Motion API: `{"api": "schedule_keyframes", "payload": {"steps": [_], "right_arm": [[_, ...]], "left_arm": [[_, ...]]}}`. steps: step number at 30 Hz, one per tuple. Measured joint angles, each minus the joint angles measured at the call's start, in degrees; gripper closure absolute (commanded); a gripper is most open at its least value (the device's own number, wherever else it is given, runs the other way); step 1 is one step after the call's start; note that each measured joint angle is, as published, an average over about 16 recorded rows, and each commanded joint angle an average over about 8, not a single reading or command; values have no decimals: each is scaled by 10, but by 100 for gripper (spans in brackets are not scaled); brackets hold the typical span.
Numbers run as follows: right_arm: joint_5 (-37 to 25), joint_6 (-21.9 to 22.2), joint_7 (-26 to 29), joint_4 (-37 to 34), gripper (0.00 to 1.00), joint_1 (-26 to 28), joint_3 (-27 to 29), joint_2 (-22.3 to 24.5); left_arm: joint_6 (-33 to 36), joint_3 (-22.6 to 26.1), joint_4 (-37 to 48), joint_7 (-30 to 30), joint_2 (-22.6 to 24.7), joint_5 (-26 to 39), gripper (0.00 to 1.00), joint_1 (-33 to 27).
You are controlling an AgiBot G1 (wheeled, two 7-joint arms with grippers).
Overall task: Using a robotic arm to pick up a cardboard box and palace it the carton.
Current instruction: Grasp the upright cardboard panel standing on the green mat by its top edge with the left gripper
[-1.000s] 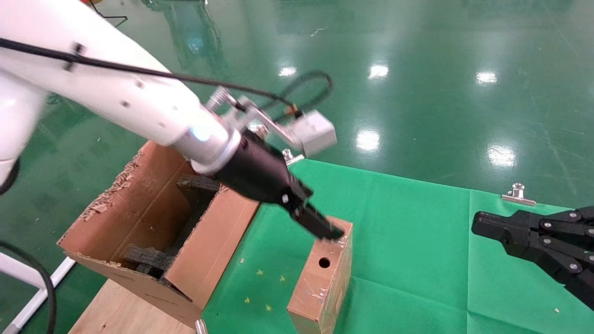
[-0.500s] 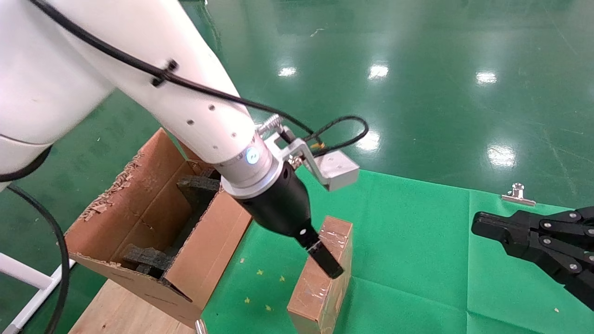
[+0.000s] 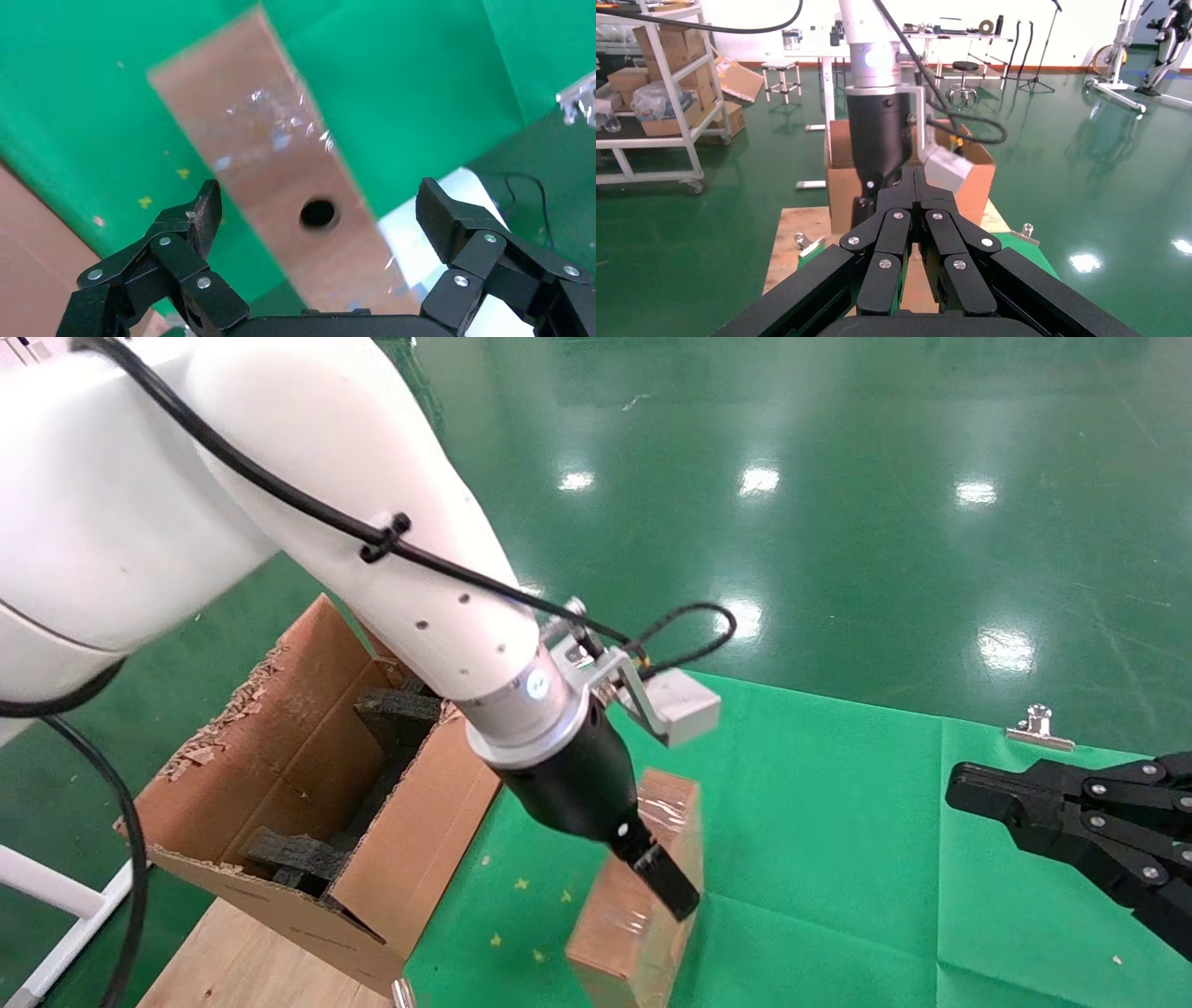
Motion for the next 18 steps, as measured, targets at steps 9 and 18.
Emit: {"api": "schedule_keyframes", "payload": {"steps": [9, 18], "right_arm": [[0, 0, 0, 0, 100, 0, 0, 0], [0, 0, 0, 0, 91, 0, 0, 0]], "left_arm": [[-10, 7, 0, -1, -3, 0, 0, 6], [-18, 14, 0, 10, 0, -2, 5, 17]]}}
